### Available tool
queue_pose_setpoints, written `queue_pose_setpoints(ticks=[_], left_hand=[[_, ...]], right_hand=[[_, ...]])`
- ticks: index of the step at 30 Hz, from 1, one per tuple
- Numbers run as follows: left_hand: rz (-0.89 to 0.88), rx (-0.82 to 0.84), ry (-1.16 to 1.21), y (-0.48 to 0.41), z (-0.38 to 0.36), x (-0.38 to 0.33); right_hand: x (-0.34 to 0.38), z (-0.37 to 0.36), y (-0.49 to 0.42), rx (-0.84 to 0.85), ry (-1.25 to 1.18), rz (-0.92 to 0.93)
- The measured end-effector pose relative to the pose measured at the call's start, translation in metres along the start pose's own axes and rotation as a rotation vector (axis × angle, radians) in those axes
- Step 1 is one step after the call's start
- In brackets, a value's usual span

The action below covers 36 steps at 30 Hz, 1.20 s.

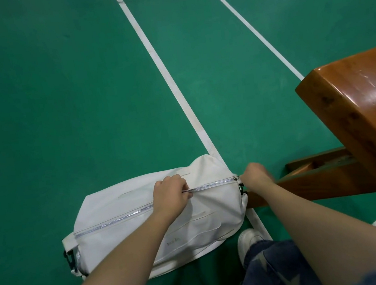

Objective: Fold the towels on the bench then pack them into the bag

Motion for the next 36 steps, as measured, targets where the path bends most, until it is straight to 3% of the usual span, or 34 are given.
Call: queue_pose_setpoints(ticks=[16,25,34,36], left_hand=[[0.068,0.038,0.041,0.01,0.002,-0.008],[0.136,0.062,0.07,0.035,0.051,-0.021],[0.059,-0.116,0.093,0.061,0.13,-0.072],[0.032,-0.176,0.193,0.072,0.147,-0.094]], right_hand=[[0.007,0.008,0.015,-0.009,0.02,-0.028],[0.015,0.041,0.066,-0.054,0.014,0.018],[-0.009,0.11,0.142,-0.117,-0.086,0.139],[-0.016,0.122,0.163,-0.138,-0.14,0.19]])
Point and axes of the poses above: each hand's wrist, its own y-axis away from the middle knuckle, its own z-axis out of the back of the hand, x = y × z, the point moved 1 cm from there along -y, towards the middle knuckle, and after that the axes turned 1 degree about x, right-handed, at the moved point
